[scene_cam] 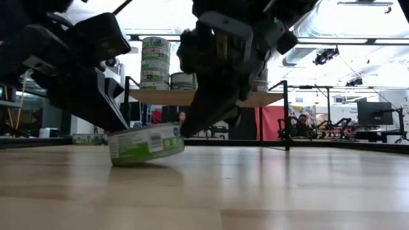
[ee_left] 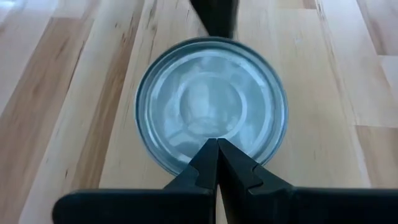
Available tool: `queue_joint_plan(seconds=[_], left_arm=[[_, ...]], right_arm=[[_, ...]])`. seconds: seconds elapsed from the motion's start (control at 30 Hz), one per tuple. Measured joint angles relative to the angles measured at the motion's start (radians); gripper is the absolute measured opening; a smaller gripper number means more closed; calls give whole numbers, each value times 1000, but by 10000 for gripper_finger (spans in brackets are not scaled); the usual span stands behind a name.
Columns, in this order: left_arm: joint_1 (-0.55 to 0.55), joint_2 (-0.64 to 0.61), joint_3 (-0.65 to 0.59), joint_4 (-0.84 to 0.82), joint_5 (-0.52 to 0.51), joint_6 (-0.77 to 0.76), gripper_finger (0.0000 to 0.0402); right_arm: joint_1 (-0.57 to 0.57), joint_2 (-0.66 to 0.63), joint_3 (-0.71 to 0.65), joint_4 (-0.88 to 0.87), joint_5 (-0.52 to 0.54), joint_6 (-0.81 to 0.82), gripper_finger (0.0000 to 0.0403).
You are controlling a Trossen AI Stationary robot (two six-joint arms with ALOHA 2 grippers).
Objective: Stack canned seafood by type on shelf
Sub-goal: Stack the green white tuna can on top of the other green white tuna cans on the shelf
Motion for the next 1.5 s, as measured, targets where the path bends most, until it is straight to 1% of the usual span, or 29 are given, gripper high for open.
queue_joint_plan(seconds=[0.23,0.37,0.47,0.67,0.83,0.93,1.07,1.17,1.23,1.3,1.4,1.5], left_arm=[[-28,3,-2,-2,-47,-1,0],[-37,5,-2,-3,-74,-1,0],[-37,6,-4,-9,-91,-1,0],[-38,12,-7,-39,-75,-7,0],[-44,5,-7,-87,-85,-68,0],[-45,-36,-8,-176,-105,-101,0],[-45,-112,-7,-322,-197,-123,0],[-40,-163,-7,-331,-240,-92,0],[-31,-184,-7,-295,-242,-40,0],[-19,-187,-6,-236,-225,20,0],[11,-164,-5,-168,-186,90,0],[38,-133,-7,-139,-154,88,0]], right_arm=[[13,-20,3,20,-13,6,0],[18,-20,5,53,-47,8,0],[24,-20,6,103,-47,8,0],[22,-21,7,181,-40,25,0],[23,-21,7,191,-45,16,0],[23,-41,7,151,-43,-11,0],[20,-69,8,40,5,-51,0],[11,-67,5,-27,117,-56,0],[-4,-67,6,-24,200,-56,0],[-26,-59,6,0,257,-56,0],[-63,-28,6,48,287,-55,0],[-97,14,6,102,286,-26,0]])
